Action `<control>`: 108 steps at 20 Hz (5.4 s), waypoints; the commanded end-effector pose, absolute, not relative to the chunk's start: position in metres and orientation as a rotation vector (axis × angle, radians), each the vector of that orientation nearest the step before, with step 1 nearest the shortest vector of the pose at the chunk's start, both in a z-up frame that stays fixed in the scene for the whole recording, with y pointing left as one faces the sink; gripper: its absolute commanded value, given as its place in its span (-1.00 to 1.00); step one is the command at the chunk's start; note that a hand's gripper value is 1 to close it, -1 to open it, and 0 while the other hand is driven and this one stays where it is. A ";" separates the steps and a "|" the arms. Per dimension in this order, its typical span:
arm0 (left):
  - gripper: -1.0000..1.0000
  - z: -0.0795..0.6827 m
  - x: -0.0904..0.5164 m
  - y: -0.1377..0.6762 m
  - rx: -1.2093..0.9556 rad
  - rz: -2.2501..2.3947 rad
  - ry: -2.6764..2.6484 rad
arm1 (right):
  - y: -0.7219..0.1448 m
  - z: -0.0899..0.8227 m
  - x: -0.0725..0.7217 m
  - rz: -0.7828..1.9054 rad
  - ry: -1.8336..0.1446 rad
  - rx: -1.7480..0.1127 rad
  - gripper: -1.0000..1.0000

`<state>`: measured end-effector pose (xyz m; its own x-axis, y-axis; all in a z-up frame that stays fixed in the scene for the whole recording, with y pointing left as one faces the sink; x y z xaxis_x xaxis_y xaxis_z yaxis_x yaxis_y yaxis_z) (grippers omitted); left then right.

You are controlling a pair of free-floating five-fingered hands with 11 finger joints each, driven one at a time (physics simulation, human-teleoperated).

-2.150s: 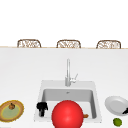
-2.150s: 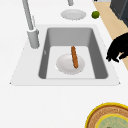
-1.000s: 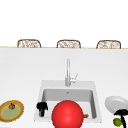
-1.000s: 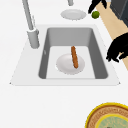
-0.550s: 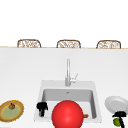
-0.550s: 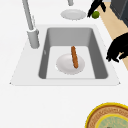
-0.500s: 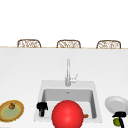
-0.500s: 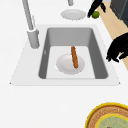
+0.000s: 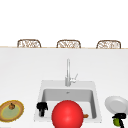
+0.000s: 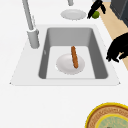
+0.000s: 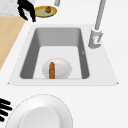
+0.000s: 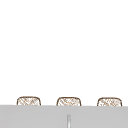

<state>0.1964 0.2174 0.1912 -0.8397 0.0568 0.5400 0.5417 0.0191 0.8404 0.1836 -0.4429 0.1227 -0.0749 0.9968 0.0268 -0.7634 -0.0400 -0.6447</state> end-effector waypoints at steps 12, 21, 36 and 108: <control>0.00 0.191 0.196 0.217 -0.612 -1.880 -1.948 | -0.455 0.121 0.180 1.466 -0.848 -0.717 1.00; 0.00 0.191 0.196 0.217 -0.612 -1.880 -1.948 | -0.422 0.158 0.175 1.434 -0.824 -0.742 1.00; 0.00 0.191 0.196 0.217 -0.612 -1.880 -1.948 | -0.339 0.220 0.190 1.448 -0.805 -0.768 1.00; 0.00 0.191 0.196 0.217 -0.612 -1.880 -1.948 | -0.046 -0.123 0.522 1.494 -0.883 -0.710 1.00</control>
